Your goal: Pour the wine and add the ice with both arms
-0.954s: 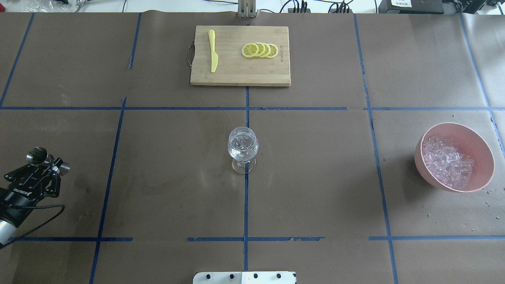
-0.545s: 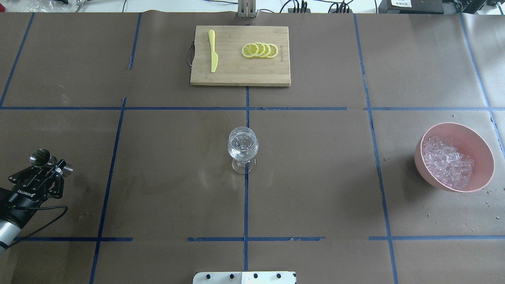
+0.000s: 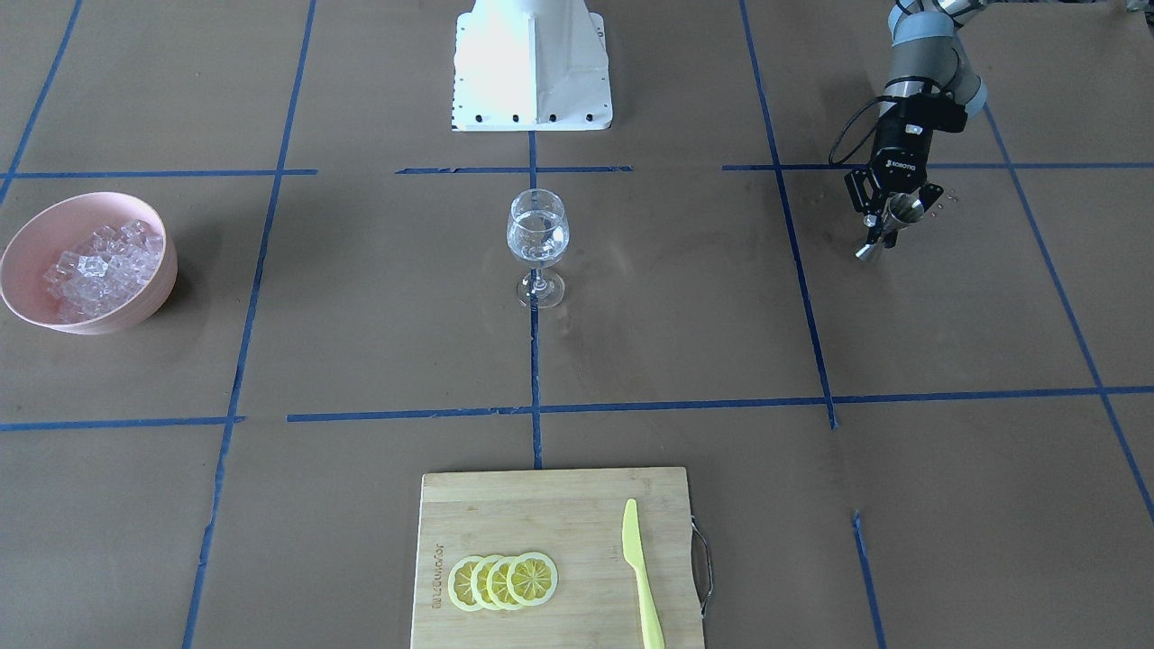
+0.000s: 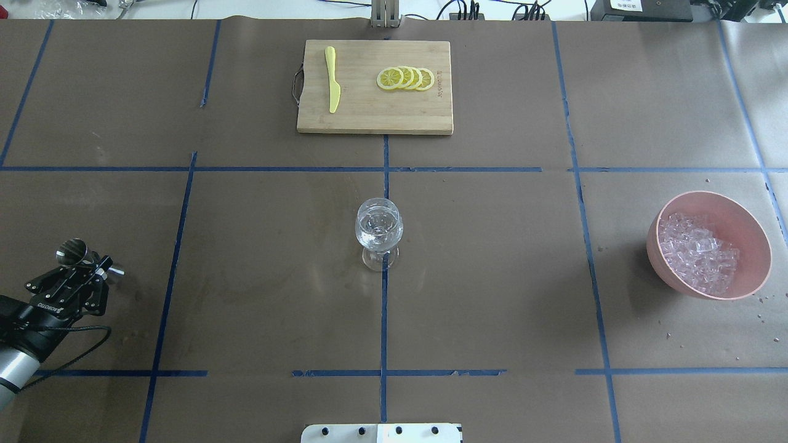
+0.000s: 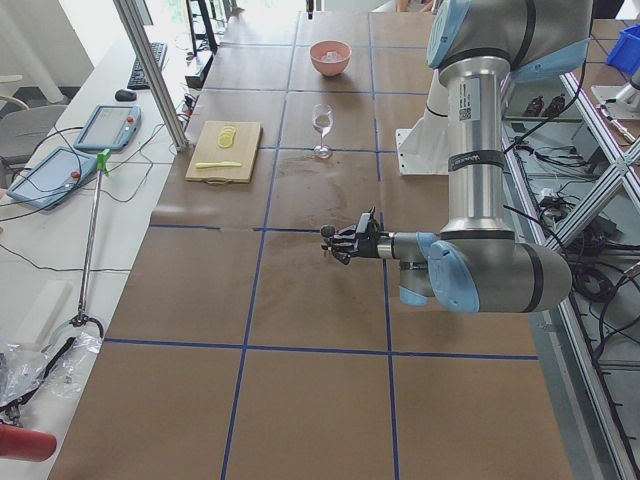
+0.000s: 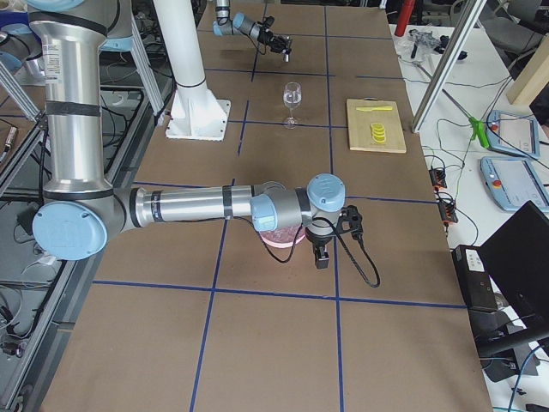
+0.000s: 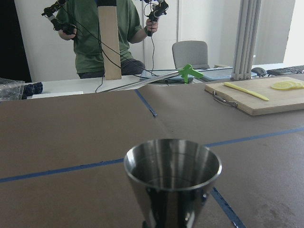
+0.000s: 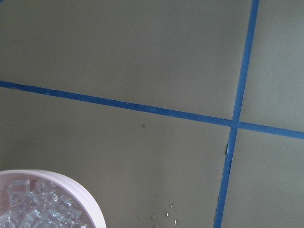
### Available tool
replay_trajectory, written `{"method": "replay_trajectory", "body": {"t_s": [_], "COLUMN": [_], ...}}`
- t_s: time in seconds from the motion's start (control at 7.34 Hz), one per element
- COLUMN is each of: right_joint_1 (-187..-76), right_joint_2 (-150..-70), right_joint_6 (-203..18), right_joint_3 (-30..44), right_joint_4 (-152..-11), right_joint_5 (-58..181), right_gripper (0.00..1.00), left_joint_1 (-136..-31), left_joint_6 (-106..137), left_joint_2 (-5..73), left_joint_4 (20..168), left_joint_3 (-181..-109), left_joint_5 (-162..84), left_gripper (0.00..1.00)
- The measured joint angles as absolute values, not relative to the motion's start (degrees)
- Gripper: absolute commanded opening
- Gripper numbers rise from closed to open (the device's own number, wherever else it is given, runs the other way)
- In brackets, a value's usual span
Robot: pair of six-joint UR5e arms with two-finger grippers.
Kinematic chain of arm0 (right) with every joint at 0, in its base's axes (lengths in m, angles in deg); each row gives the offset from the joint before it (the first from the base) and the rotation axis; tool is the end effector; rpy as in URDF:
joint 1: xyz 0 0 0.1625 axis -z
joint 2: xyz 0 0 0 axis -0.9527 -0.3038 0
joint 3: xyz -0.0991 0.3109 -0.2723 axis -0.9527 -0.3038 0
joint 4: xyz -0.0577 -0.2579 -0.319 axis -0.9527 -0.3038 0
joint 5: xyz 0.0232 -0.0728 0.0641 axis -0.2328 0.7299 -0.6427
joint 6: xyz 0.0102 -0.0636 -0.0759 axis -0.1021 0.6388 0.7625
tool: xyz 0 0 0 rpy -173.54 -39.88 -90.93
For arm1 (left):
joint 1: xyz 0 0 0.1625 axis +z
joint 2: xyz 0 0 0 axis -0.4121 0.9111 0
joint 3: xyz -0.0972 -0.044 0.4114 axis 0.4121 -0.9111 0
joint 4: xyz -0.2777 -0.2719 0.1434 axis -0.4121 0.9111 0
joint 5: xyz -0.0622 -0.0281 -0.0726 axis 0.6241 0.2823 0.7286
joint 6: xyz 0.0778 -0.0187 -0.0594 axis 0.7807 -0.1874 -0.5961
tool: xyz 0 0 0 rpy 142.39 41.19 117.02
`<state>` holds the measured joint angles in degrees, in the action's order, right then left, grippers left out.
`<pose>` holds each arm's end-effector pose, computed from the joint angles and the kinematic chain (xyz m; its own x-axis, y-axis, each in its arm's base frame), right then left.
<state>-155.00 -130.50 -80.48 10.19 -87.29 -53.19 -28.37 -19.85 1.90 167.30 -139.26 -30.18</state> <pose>-0.0041 -0.5011 0.5956 0.6563 -0.1624 0.7369 0.0705 0.9855 0.1544 0.3292 -0.2431 0.6031 0.6798 0.2765 -0.6792 0.5886 0.3467 0.7303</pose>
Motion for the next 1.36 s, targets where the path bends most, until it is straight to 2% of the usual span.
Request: {"method": "replay_trajectory", "body": {"t_s": [0.54, 0.68, 0.95, 1.36], "right_joint_1": [-155.0, -155.0, -155.0, -155.0], "right_joint_2": [-130.7, -130.9, -131.2, -131.5], "right_joint_6": [-80.6, -80.6, -80.6, -80.6], "right_joint_3": [10.9, 11.1, 11.5, 11.9], "right_joint_4": [-87.3, -87.3, -87.3, -87.3], "right_joint_5": [-53.2, -53.2, -53.3, -53.3], "right_gripper": [1.00, 1.00, 1.00, 1.00], "left_joint_1": [-26.4, -25.9, -25.5, -25.5], "left_joint_6": [-20.7, -21.8, -22.5, -22.5], "left_joint_2": [2.1, 2.2, 2.3, 2.3], "left_joint_4": [167.3, 167.3, 167.5, 167.5], "left_joint_3": [-138.9, -138.8, -138.8, -138.8], "left_joint_5": [-30.2, -30.2, -30.1, -30.1], "left_gripper": [0.00, 0.05, 0.31, 0.92]}}
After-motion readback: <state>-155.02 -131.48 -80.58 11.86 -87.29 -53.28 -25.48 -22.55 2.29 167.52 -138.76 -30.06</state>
